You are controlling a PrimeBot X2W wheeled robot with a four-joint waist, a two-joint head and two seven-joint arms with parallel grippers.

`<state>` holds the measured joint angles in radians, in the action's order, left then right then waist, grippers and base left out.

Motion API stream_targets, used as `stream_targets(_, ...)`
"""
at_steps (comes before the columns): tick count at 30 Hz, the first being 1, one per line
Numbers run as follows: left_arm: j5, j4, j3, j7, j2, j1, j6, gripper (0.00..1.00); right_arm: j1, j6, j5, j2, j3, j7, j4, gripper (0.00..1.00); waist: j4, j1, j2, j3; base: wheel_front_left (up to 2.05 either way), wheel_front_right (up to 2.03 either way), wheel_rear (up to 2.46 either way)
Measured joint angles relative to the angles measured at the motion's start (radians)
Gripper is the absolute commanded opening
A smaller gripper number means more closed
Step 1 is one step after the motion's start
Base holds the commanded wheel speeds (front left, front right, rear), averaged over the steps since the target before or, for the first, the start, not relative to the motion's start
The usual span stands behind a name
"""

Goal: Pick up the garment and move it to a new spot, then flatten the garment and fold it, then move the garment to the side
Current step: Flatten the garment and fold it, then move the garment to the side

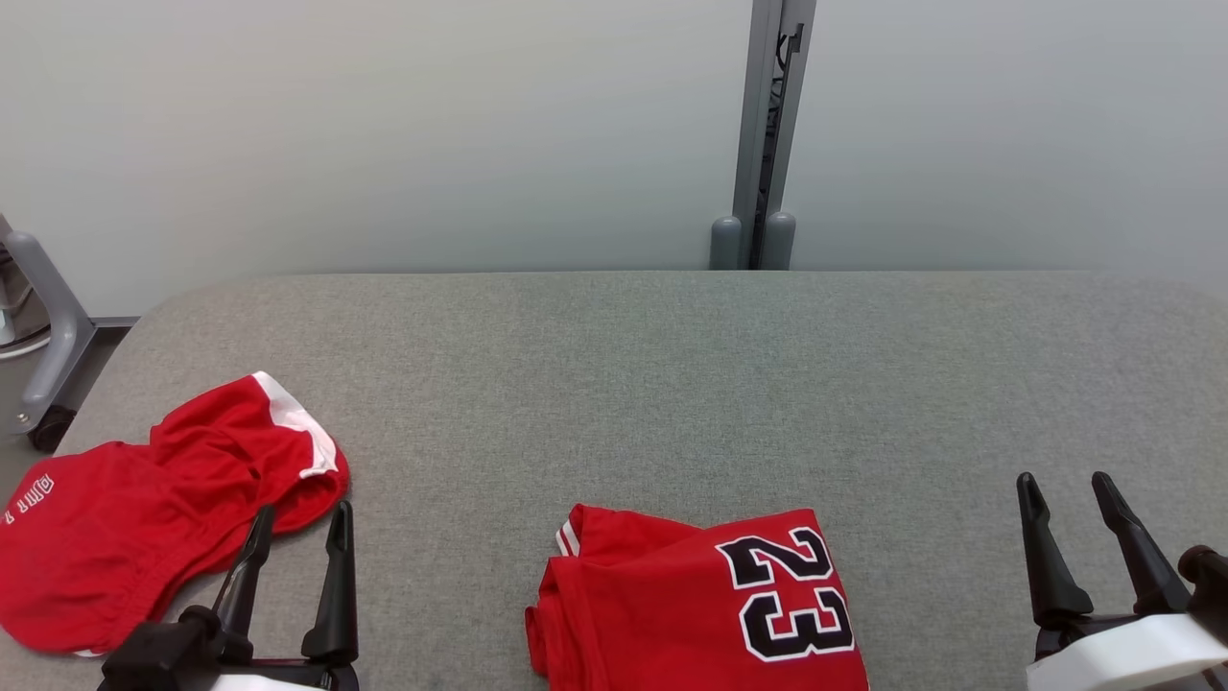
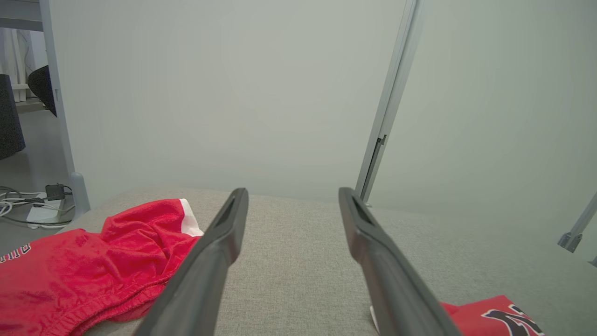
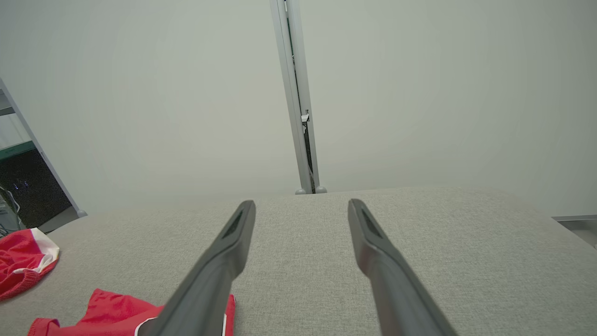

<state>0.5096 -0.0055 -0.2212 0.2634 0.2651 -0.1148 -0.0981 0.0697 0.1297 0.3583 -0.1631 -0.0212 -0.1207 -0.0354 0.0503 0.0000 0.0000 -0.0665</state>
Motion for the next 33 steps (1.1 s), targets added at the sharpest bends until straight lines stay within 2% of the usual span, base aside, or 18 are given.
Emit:
stream_targets(12, -0.017, 0.013, 0.005, 0.000, -0.012, 0.000, 0.010, 1.00, -0.011, 0.000, 0.016, 0.004, -0.031, 0.020, -0.022, 1.00, 0.005, 0.0000, 0.0000, 0.000, 0.00, 0.00, 0.00)
stream_targets(17, -0.019, 0.014, 0.002, 0.000, -0.015, 0.004, 0.013, 1.00, -0.071, 0.000, 0.101, 0.013, -0.110, 0.146, -0.096, 1.00, 0.006, 0.0000, 0.0000, 0.008, 0.00, 0.00, 0.00)
stream_targets(23, -0.026, 0.019, -0.020, -0.001, -0.021, 0.023, 0.020, 1.00, -0.156, 0.000, 0.146, 0.002, -0.199, 0.298, -0.225, 1.00, 0.029, 0.0001, 0.0000, 0.017, 0.00, 0.00, 0.00)
stream_targets(27, -0.026, 0.025, -0.032, -0.007, -0.022, 0.034, 0.026, 1.00, -0.193, 0.000, 0.167, 0.010, -0.209, 0.374, -0.314, 1.00, 0.055, 0.0000, 0.0000, 0.023, 0.00, 0.00, 0.00)
stream_targets(33, -0.026, 0.034, -0.038, -0.007, -0.022, 0.040, 0.028, 1.00, -0.225, 0.000, 0.188, 0.035, -0.205, 0.432, -0.421, 1.00, 0.088, 0.0000, 0.0000, 0.033, 0.00, 0.00, 0.00)
